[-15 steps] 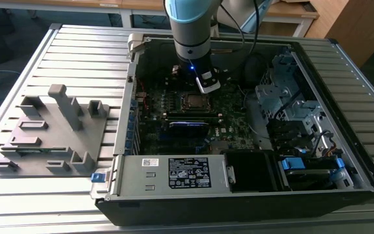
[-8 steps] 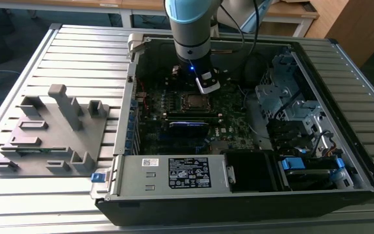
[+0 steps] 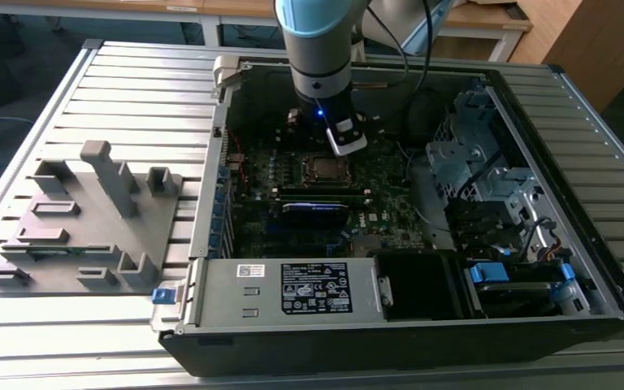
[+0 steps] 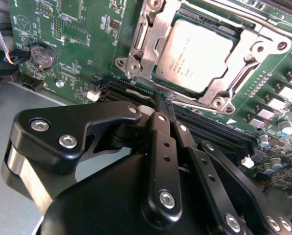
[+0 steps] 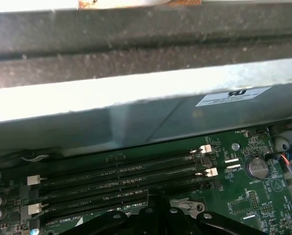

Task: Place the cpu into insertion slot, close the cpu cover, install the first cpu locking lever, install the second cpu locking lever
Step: 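Install the first cpu locking lever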

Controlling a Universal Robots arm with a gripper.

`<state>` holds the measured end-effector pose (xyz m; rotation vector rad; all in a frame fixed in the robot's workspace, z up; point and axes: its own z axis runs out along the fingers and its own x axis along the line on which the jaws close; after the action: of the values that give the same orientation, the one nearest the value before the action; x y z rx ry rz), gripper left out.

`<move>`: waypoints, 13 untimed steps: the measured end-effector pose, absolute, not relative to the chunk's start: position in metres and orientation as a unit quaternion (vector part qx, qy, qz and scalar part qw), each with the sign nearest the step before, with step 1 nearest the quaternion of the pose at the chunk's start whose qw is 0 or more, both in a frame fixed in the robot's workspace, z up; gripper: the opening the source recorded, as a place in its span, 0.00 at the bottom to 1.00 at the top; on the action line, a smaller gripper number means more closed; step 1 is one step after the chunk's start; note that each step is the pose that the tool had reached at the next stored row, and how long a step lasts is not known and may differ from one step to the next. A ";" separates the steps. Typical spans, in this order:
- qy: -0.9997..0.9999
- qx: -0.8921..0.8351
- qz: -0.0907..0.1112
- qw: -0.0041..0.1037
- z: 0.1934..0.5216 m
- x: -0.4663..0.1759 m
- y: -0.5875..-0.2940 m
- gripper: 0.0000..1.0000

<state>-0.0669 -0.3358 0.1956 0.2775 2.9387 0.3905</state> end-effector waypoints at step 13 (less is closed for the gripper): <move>0.984 0.093 0.131 0.082 0.196 -0.067 -0.336 0.10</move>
<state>-0.0669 -0.3358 0.1962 0.2787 2.9384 0.3905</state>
